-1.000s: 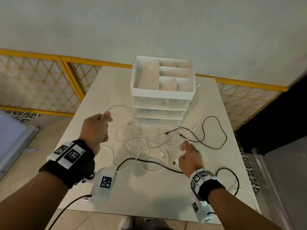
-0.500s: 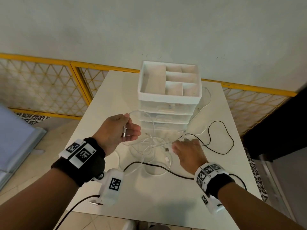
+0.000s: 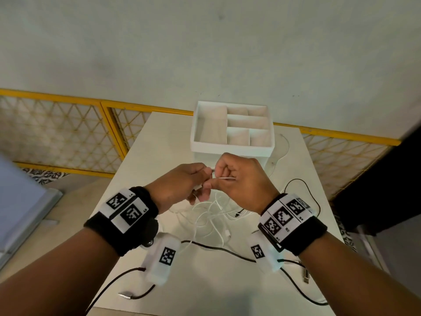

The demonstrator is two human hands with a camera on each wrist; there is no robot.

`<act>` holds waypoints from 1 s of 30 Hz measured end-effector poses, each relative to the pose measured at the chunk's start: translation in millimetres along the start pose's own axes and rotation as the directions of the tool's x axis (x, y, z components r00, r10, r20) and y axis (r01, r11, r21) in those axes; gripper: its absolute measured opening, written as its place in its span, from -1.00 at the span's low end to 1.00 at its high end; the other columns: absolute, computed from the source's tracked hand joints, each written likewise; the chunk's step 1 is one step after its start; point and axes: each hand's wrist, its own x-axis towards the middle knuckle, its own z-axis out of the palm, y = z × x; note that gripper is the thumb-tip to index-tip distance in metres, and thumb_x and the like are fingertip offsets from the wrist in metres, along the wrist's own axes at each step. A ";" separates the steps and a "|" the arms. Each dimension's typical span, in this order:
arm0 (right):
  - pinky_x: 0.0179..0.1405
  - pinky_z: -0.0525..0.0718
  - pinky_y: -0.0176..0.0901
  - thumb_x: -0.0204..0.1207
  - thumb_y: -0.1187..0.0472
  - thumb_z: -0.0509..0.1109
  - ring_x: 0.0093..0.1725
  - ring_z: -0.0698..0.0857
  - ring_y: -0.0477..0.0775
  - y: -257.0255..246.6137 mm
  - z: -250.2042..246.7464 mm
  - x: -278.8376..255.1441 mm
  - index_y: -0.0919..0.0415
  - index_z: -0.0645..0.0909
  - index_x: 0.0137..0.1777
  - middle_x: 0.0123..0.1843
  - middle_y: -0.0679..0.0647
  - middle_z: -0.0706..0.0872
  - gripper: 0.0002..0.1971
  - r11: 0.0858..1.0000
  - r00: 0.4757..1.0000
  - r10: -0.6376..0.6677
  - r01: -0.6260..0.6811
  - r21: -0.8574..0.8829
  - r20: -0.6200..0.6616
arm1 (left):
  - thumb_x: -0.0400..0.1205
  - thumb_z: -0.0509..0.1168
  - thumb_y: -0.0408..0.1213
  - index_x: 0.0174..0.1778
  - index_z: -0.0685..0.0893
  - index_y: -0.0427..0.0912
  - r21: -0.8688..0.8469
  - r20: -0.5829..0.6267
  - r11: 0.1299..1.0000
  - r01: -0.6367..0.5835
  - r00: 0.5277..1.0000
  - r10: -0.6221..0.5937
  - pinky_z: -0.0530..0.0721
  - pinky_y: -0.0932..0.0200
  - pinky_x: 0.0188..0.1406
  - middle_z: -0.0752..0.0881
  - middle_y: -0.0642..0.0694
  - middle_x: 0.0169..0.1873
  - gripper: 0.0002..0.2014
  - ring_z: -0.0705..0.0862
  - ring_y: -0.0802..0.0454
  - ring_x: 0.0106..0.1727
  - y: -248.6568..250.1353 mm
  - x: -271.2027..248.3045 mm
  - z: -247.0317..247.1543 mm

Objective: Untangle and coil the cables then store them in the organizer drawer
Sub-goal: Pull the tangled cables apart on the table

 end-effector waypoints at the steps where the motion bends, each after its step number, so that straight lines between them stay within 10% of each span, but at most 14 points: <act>1: -0.28 0.69 0.09 0.33 0.21 0.70 -0.42 0.55 0.02 -2.8 0.3 -0.2 0.21 0.57 -0.18 -0.41 0.19 0.64 -0.69 1.000 1.000 0.016 -0.017 0.020 0.013 | 0.81 0.11 -0.18 -0.23 0.52 -0.23 0.011 0.005 1.000 -0.005 1.000 0.004 0.44 0.21 -0.52 0.56 -0.10 -0.48 -0.68 0.46 0.07 -0.52 1.4 -0.5 -0.9; 4: -0.38 0.61 -0.12 0.38 0.12 0.67 -0.47 0.50 -0.01 -5.1 -7.3 4.5 0.08 0.60 0.07 -0.49 0.05 0.54 -0.65 0.998 0.996 0.050 -0.053 0.027 0.076 | 0.78 0.17 -0.14 -0.30 0.50 -0.16 0.036 -0.050 0.999 -0.026 0.998 0.028 0.26 0.27 -0.62 0.44 0.00 -0.53 -0.67 0.28 0.11 -0.57 7.8 -1.7 -2.7; 8: -0.48 0.31 -0.33 0.42 -0.01 0.62 -0.54 0.30 -0.15 21.6 -25.8 6.4 0.07 0.67 -0.35 -0.58 -0.15 0.36 -0.74 0.990 0.985 0.138 -0.133 -0.055 0.104 | 0.62 0.32 0.05 -0.30 0.66 -0.17 -0.074 -0.190 0.969 -0.234 0.958 0.217 0.11 0.24 -0.57 0.30 0.04 -0.60 -0.64 0.13 0.05 -0.55 21.9 -6.7 -16.7; 13: -0.28 0.43 -0.14 0.57 -0.18 0.39 -0.26 0.65 0.10 87.2 -39.4 -2.5 0.24 0.73 -0.28 -0.35 0.09 0.66 -0.53 0.775 0.893 0.448 -0.411 -0.480 -0.041 | 0.58 0.32 0.09 -0.29 0.67 -0.13 -0.365 -0.370 0.824 -0.434 0.879 0.299 0.04 0.20 -0.58 0.24 0.06 -0.65 -0.66 0.08 0.07 -0.59 32.4 -10.6 -42.5; 16: -0.09 0.50 -0.11 0.63 -0.17 0.31 -0.02 0.67 0.26 95.0 -51.1 2.0 0.16 0.80 -0.06 -0.11 0.19 0.71 -0.59 0.643 0.821 0.531 -0.552 -0.530 -0.210 | 0.61 0.29 0.10 -0.20 0.75 -0.12 -0.360 -0.372 0.847 -0.391 0.893 0.254 0.06 0.21 -0.58 0.23 0.07 -0.64 -0.65 0.11 0.10 -0.61 16.3 -9.2 -44.9; 21: -0.06 0.47 -0.15 0.58 0.03 0.32 0.08 0.71 0.25 78.8 -103.4 35.8 -0.01 0.79 -0.10 0.00 0.14 0.77 -0.79 0.699 0.780 0.420 -0.604 -0.383 -0.464 | 0.70 0.24 0.07 -0.28 0.65 -0.16 -0.269 -0.482 0.941 -0.207 0.874 0.054 0.14 0.30 -0.63 0.27 0.14 -0.67 -0.61 0.14 0.14 -0.64 -25.5 -4.5 -48.1; 25: -0.10 0.49 -0.23 0.61 0.02 0.40 -0.04 0.73 0.24 61.5 -132.6 43.3 0.11 0.84 -0.09 -0.21 0.13 0.79 -0.76 0.728 0.796 0.251 -0.530 -0.434 -0.551 | 0.72 0.25 0.02 -0.39 0.54 -0.14 -0.299 -0.641 0.935 -0.191 0.766 -0.048 0.18 0.35 -0.72 0.31 0.15 -0.67 -0.59 0.19 0.17 -0.68 -45.3 1.0 -57.1; 30: -0.41 0.66 -0.08 0.45 -0.17 0.47 -0.39 0.69 0.24 79.8 -134.4 36.6 0.21 0.79 -0.28 -0.35 0.19 0.78 -0.59 0.700 0.686 0.528 -0.685 -0.201 -0.500 | 0.76 0.19 -0.02 -0.38 0.52 -0.14 -0.335 -0.666 0.923 -0.190 0.740 -0.090 0.28 0.30 -0.70 0.40 0.09 -0.66 -0.59 0.28 0.16 -0.68 -48.4 8.3 -58.8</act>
